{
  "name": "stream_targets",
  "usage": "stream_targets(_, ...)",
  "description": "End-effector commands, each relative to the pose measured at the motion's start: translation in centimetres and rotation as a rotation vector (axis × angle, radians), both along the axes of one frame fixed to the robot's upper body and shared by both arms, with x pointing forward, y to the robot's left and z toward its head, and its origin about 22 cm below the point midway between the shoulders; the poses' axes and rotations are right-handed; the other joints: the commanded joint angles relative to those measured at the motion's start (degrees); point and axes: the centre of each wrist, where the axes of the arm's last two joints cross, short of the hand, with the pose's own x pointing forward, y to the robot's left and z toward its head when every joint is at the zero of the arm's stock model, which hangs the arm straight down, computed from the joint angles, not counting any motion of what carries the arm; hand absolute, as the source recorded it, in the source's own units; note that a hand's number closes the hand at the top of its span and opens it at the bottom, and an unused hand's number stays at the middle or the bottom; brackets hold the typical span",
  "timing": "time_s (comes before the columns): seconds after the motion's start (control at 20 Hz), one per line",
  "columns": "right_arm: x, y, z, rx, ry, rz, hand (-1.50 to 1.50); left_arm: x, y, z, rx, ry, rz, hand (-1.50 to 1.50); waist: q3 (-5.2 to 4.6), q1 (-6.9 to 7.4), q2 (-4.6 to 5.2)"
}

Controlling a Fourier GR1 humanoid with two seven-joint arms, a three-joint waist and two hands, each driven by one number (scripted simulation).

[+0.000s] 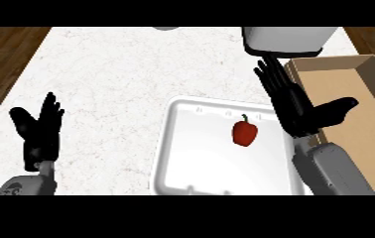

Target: Pick the bell pepper from the tray and place it in the cardboard box

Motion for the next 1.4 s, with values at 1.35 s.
stream_targets(1.35, -8.3, -1.6, 10.7, -1.495, 0.061, -0.19, -1.5, 2.7, -5.1, 6.8, 0.272, -0.374, -0.807, 0.0, -0.31, -0.14, 1.43)
